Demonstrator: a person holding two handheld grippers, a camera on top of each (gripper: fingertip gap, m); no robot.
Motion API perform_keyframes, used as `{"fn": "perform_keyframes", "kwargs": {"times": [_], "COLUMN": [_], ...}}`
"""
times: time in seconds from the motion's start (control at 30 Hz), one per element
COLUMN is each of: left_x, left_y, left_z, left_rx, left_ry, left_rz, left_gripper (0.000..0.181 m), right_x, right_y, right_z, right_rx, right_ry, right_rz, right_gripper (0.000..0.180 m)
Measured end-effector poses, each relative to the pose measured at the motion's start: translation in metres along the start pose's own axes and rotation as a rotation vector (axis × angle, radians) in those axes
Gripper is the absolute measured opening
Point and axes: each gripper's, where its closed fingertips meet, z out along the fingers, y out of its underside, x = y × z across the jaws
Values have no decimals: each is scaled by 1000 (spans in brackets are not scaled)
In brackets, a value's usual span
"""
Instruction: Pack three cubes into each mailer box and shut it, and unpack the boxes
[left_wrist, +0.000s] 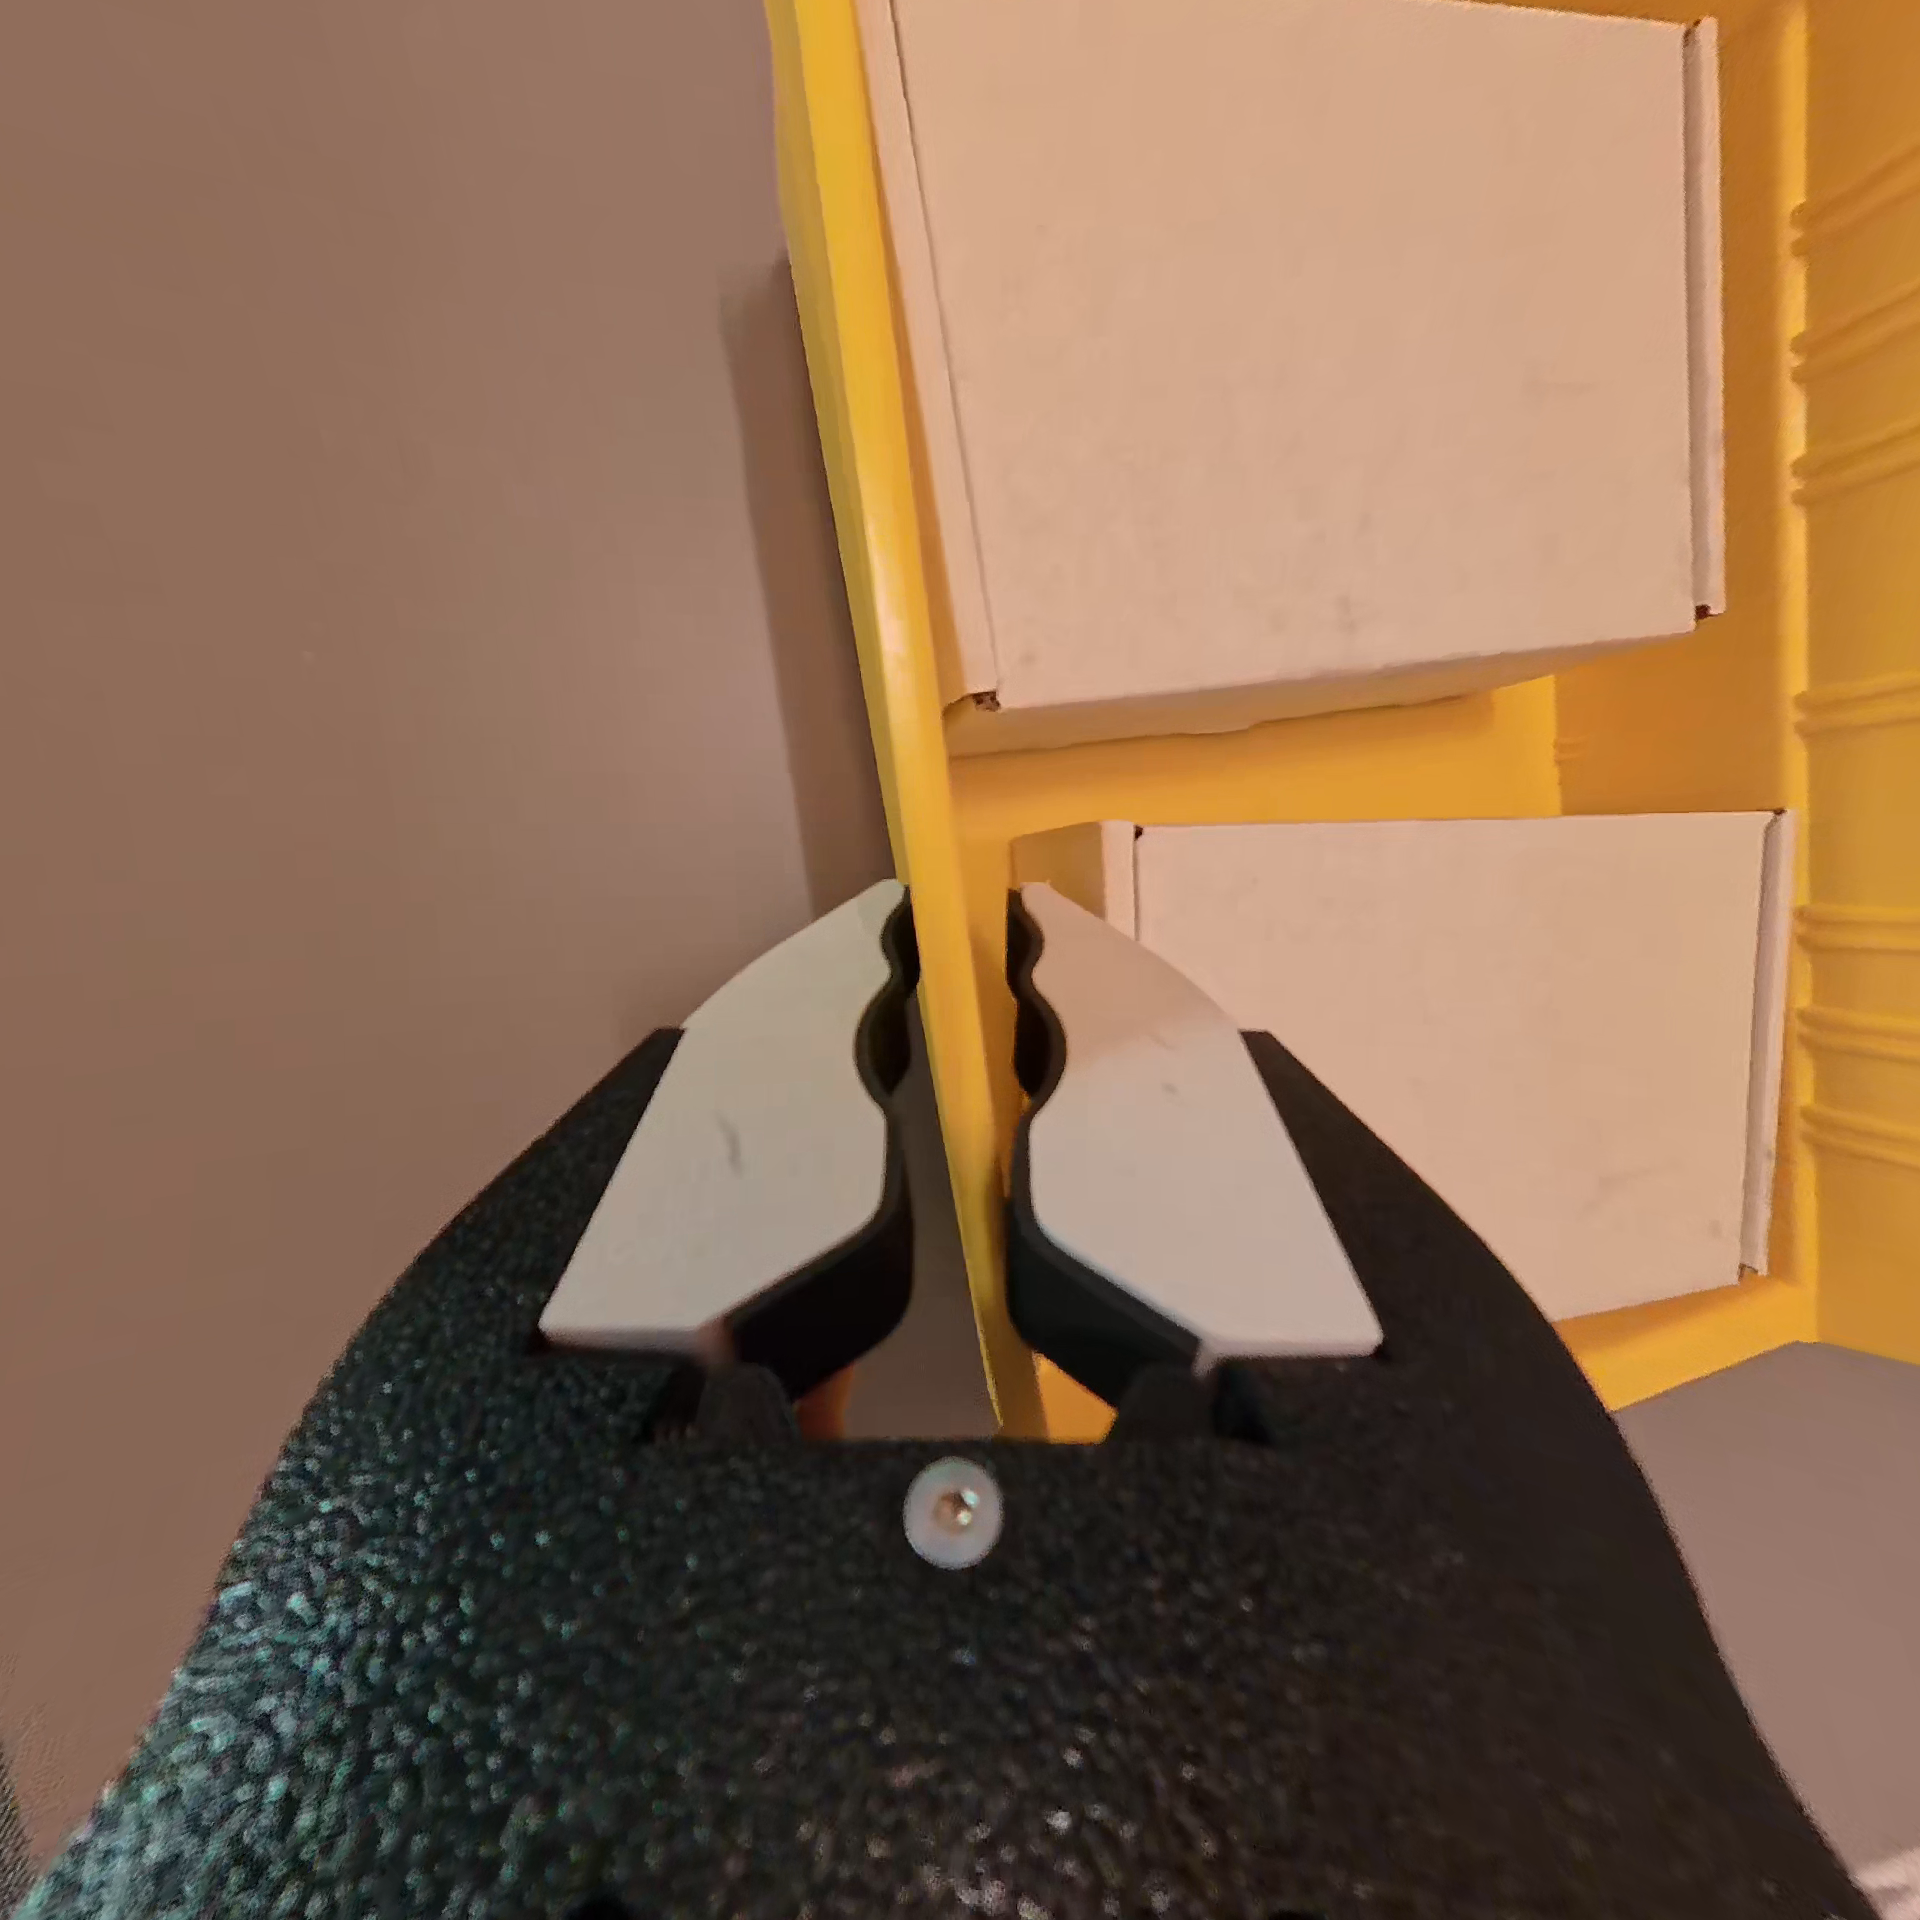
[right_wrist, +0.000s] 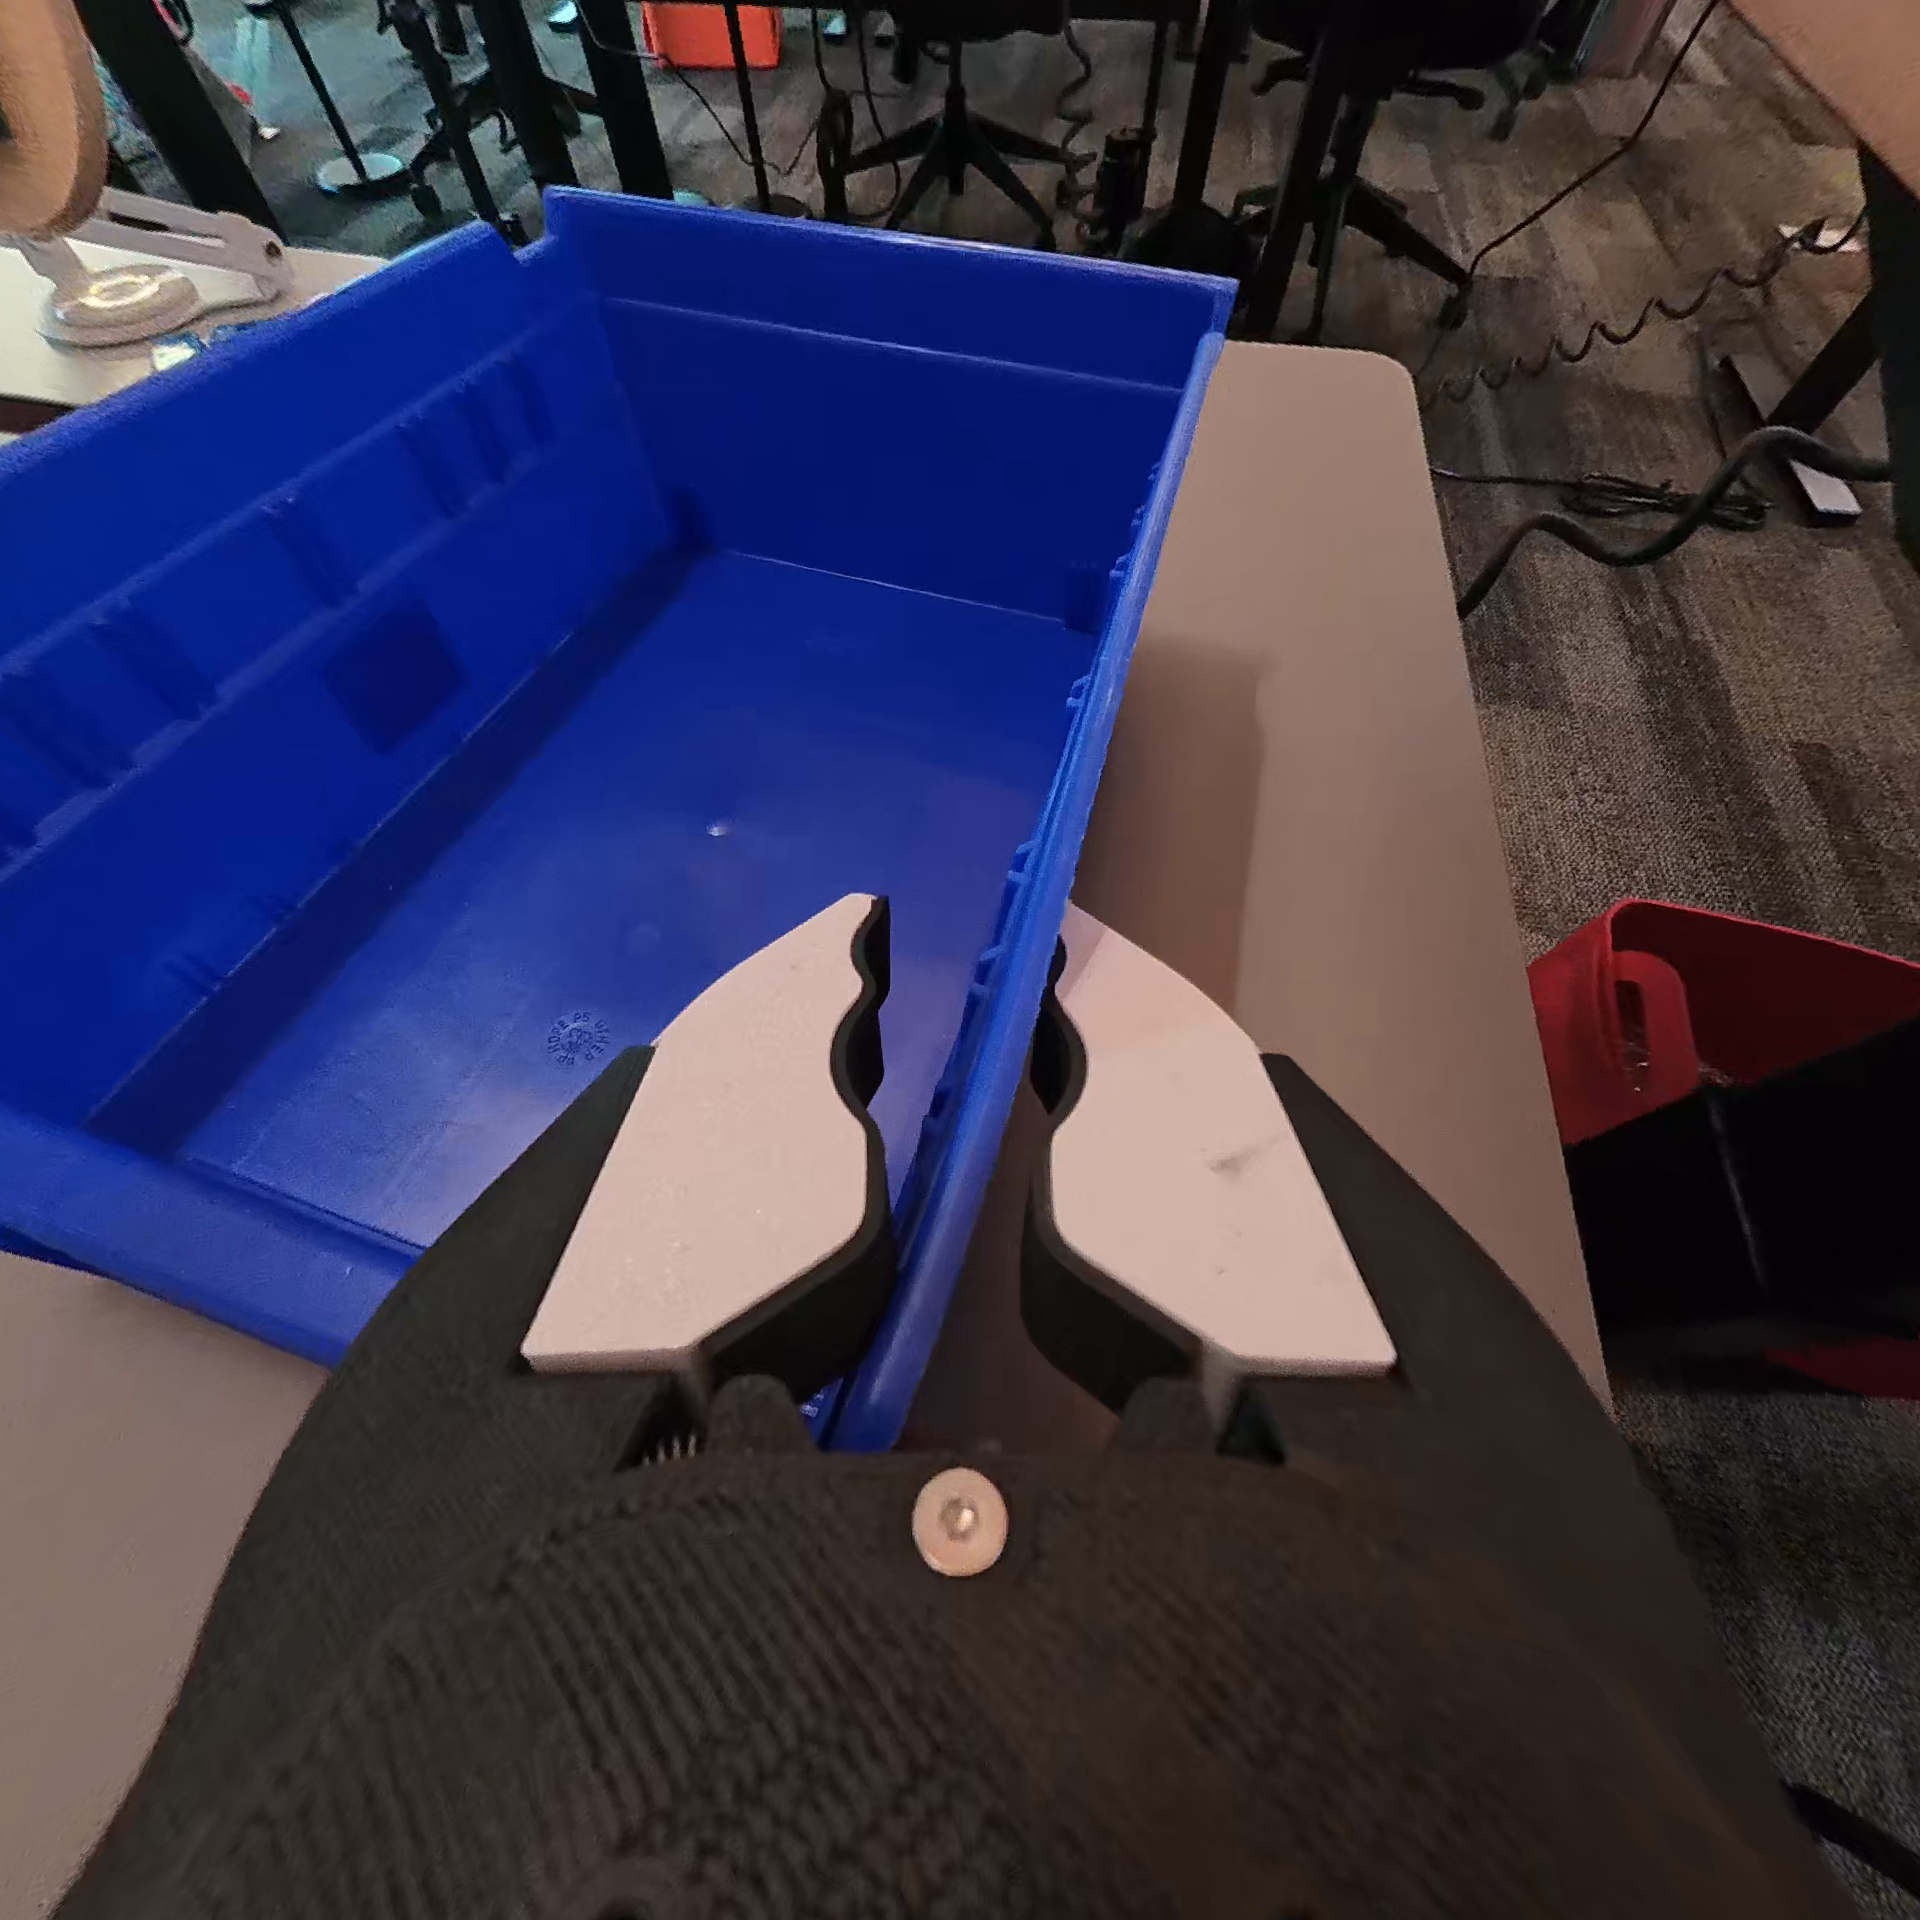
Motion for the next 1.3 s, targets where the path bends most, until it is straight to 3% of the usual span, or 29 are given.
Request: {"fn": "perform_keyframes", "kwargs": {"times": [0.17,0.3,0.47,0.5,0.53,0.57,0.6,0.7,0.83,0.97,1.1,1.3], "left_x": [0,6,-1,2,9,20,34,80,103,112,108,101], "left_y": [-18,-24,-63,-69,-72,-71,-63,-32,-5,11,8,20], "left_z": [20,20,-31,-44,-53,-57,-56,-46,-24,-1,18,39], "left_rx": [9,27,266,292,298,275,218,77,-92,-266,-325,-451], "left_ry": [-29,-34,-214,-250,-276,-272,-240,-107,-96,-54,-95,8], "left_rz": [11,83,327,411,489,579,685,1018,1343,1373,1437,1329], "left_gripper": [13,19,36,48,74,99,107,115,108,107,123,133], "right_x": [7,3,10,3,-8,-25,-46,-120,-204,-235,-247,-242], "right_y": [7,5,-14,-20,-28,-35,-43,-55,-49,-27,-25,-15], "right_z": [16,19,-11,-23,-35,-46,-55,-66,-56,-42,-45,-45], "right_rx": [-10,1,50,73,107,150,200,291,250,148,146,124], "right_ry": [56,14,176,185,180,154,107,-67,-318,-411,-477,-484], "right_rz": [-150,-101,-103,-84,-63,-52,-57,-116,-194,-209,-224,-259], "right_gripper": [23,28,70,83,90,94,101,109,112,112,109,107]}}
